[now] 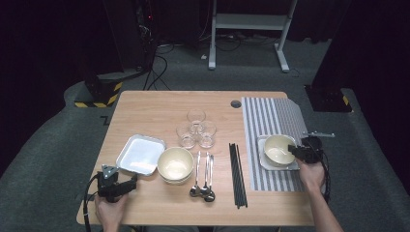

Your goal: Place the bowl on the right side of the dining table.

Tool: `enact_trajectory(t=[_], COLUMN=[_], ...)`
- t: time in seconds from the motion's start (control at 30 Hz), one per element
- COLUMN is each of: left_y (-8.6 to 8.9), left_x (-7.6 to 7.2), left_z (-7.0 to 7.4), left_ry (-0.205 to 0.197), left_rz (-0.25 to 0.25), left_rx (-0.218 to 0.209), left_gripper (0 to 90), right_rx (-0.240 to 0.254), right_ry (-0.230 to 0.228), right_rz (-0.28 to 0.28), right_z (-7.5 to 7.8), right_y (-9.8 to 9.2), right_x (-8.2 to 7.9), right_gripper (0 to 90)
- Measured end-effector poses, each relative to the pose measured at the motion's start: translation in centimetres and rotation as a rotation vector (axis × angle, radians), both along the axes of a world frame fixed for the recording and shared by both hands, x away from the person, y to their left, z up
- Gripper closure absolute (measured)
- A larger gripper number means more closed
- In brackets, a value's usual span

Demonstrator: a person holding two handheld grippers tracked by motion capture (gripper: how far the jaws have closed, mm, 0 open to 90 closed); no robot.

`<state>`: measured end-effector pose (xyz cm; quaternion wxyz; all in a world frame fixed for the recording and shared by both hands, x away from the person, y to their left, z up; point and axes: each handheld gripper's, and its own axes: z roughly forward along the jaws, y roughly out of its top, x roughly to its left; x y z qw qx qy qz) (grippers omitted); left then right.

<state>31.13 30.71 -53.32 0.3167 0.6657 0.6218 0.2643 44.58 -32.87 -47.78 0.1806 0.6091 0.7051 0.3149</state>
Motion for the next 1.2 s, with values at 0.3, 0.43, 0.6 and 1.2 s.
enact_trajectory(t=[0.3,0.43,0.6,1.2], left_y=[0.0,0.0,0.0,0.0], left_x=[0.0,0.0,0.0,0.0], left_z=[0.0,0.0,0.0,0.0], left_ry=[0.000,0.000,0.000,0.000], left_rz=[0.000,0.000,0.000,0.001], left_rx=[0.000,0.000,0.000,0.000], left_gripper=[15.1,15.1,15.1,15.1], right_rx=[-0.017,-0.020,-0.022,-0.004], right_ry=[-0.066,-0.082,-0.107,-0.173], right_rz=[0.006,0.003,0.002,0.035], right_z=[0.8,1.1,1.4,3.2], right_y=[0.2,0.3,0.2,1.1], right_x=[-0.8,-1.3,-1.7,-3.0], right_gripper=[67.8,65.7,64.5,62.0])
